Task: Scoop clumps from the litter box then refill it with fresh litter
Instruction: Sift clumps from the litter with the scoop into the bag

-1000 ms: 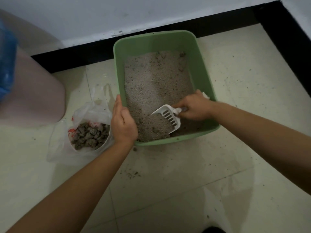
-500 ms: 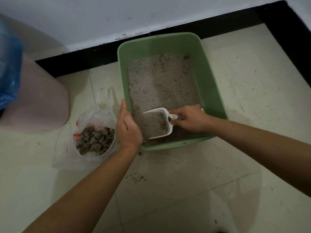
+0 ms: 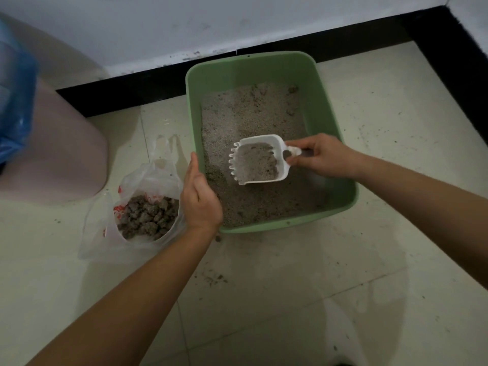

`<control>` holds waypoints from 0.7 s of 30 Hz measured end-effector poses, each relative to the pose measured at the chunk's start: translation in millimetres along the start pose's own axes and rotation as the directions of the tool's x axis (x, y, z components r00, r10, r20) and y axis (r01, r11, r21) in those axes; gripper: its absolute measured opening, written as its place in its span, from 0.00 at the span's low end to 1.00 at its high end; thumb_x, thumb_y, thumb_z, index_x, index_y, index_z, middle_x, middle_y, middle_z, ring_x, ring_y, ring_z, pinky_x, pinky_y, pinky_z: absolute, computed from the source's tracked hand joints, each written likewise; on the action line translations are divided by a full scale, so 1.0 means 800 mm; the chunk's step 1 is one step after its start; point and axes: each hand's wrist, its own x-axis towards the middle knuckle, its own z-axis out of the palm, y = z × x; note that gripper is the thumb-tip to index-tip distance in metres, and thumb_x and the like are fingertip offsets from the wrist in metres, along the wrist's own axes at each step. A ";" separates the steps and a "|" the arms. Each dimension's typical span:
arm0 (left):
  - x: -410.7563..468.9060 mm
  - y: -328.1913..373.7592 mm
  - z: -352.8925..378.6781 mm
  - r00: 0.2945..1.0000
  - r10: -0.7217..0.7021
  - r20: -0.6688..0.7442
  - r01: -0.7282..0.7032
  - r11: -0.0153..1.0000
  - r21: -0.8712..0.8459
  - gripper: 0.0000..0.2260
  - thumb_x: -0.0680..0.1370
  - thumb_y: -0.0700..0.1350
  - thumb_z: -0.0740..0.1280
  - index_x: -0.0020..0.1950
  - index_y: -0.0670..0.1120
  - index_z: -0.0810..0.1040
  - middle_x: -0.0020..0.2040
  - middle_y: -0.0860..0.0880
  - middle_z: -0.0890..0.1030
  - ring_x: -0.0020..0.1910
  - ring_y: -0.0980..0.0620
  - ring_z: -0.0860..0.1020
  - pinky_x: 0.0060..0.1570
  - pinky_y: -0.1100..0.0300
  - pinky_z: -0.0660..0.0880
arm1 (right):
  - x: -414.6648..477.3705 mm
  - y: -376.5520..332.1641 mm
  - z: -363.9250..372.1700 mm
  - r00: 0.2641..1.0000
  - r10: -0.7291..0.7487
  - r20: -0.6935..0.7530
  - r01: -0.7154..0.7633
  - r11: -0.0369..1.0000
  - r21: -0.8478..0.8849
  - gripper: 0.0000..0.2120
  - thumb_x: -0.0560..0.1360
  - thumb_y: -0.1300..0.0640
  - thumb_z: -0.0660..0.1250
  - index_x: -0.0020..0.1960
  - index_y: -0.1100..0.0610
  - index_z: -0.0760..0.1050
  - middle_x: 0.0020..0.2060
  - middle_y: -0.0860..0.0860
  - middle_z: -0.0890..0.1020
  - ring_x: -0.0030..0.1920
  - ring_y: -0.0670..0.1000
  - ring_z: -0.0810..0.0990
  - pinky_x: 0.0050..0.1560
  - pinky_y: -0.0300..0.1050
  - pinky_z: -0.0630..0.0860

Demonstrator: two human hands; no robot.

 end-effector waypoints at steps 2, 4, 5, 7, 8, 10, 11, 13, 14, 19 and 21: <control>-0.001 0.001 0.000 1.000 -0.002 -0.004 0.002 1.000 -0.010 0.28 0.78 0.53 0.46 0.77 0.47 0.63 0.76 0.53 0.65 0.72 0.64 0.61 0.70 0.68 0.57 | 0.002 -0.003 -0.005 1.000 -0.023 0.004 0.024 0.998 -0.053 0.19 0.76 0.46 0.70 0.67 0.41 0.75 0.55 0.44 0.84 0.56 0.47 0.80 0.69 0.56 0.70; -0.001 0.002 0.001 1.000 -0.010 -0.010 0.010 1.000 -0.020 0.29 0.77 0.54 0.46 0.77 0.47 0.63 0.76 0.53 0.65 0.72 0.64 0.61 0.70 0.68 0.57 | 0.003 -0.007 -0.004 0.998 -0.056 0.021 0.057 0.994 -0.089 0.18 0.77 0.44 0.68 0.66 0.39 0.75 0.54 0.43 0.84 0.57 0.48 0.80 0.70 0.58 0.68; -0.001 0.002 0.001 1.000 -0.013 -0.013 0.013 1.000 -0.023 0.29 0.77 0.54 0.46 0.77 0.48 0.63 0.76 0.53 0.65 0.71 0.64 0.61 0.71 0.67 0.57 | 0.004 -0.009 -0.003 0.997 -0.071 0.028 0.073 0.994 -0.087 0.18 0.77 0.44 0.68 0.66 0.38 0.75 0.54 0.42 0.84 0.58 0.47 0.80 0.71 0.59 0.66; -0.002 0.003 0.001 1.000 -0.011 -0.012 0.011 1.000 -0.017 0.29 0.77 0.54 0.46 0.77 0.48 0.63 0.76 0.53 0.66 0.71 0.64 0.61 0.70 0.67 0.57 | 0.005 -0.011 0.000 0.996 -0.085 0.039 0.088 0.993 -0.084 0.18 0.77 0.44 0.68 0.66 0.37 0.75 0.55 0.41 0.84 0.60 0.47 0.79 0.72 0.61 0.63; -0.003 0.003 0.001 1.000 -0.009 -0.013 0.009 1.000 -0.009 0.29 0.77 0.54 0.46 0.77 0.48 0.63 0.76 0.53 0.66 0.71 0.65 0.61 0.69 0.70 0.57 | 0.005 -0.012 0.001 0.996 -0.085 0.042 0.088 0.993 -0.084 0.18 0.77 0.44 0.68 0.66 0.37 0.74 0.56 0.40 0.84 0.60 0.47 0.79 0.72 0.62 0.62; -0.003 0.003 0.001 1.000 -0.006 -0.014 0.006 1.000 0.002 0.28 0.78 0.53 0.46 0.77 0.48 0.63 0.76 0.52 0.66 0.70 0.65 0.61 0.65 0.75 0.57 | 0.003 -0.014 0.003 0.997 -0.069 0.028 0.071 0.994 -0.083 0.17 0.77 0.44 0.67 0.66 0.37 0.75 0.56 0.42 0.84 0.61 0.49 0.78 0.72 0.62 0.62; -0.003 0.003 0.001 1.000 -0.003 -0.011 0.003 1.000 0.005 0.28 0.78 0.53 0.46 0.77 0.48 0.63 0.76 0.52 0.65 0.70 0.65 0.61 0.64 0.76 0.56 | 0.002 -0.017 0.005 0.998 -0.054 0.011 0.055 0.992 -0.112 0.17 0.78 0.44 0.66 0.66 0.37 0.74 0.56 0.44 0.84 0.61 0.51 0.78 0.72 0.62 0.61; -0.002 0.003 0.001 1.000 0.003 -0.005 -0.003 1.000 0.006 0.28 0.78 0.52 0.45 0.77 0.47 0.63 0.76 0.52 0.65 0.70 0.65 0.61 0.63 0.78 0.56 | -0.001 -0.024 0.015 0.999 -0.039 -0.034 0.029 0.961 -0.274 0.16 0.80 0.44 0.61 0.66 0.40 0.75 0.55 0.49 0.84 0.61 0.55 0.78 0.70 0.58 0.60; -0.002 0.003 0.001 1.000 0.003 -0.004 -0.003 1.000 0.007 0.28 0.78 0.52 0.45 0.77 0.47 0.63 0.76 0.52 0.65 0.70 0.65 0.61 0.62 0.79 0.56 | -0.003 -0.028 0.021 0.998 -0.042 -0.052 0.020 0.934 -0.357 0.16 0.81 0.45 0.59 0.66 0.42 0.76 0.53 0.50 0.84 0.59 0.56 0.78 0.68 0.57 0.60; -0.001 0.001 0.001 1.000 -0.009 -0.005 0.009 1.000 -0.004 0.28 0.78 0.52 0.45 0.77 0.48 0.63 0.75 0.52 0.66 0.69 0.66 0.61 0.54 0.86 0.57 | -0.001 -0.058 0.055 0.990 -0.018 -0.142 -0.051 0.884 -0.465 0.14 0.80 0.45 0.56 0.55 0.47 0.78 0.40 0.49 0.80 0.48 0.54 0.78 0.65 0.57 0.61; -0.001 0.001 0.001 1.000 -0.009 -0.008 0.009 1.000 -0.006 0.28 0.78 0.52 0.45 0.77 0.48 0.63 0.75 0.52 0.66 0.69 0.67 0.62 0.57 0.83 0.58 | 0.004 -0.074 0.074 0.982 -0.046 -0.184 -0.062 0.838 -0.543 0.12 0.78 0.45 0.58 0.51 0.48 0.77 0.38 0.49 0.76 0.47 0.54 0.76 0.61 0.55 0.61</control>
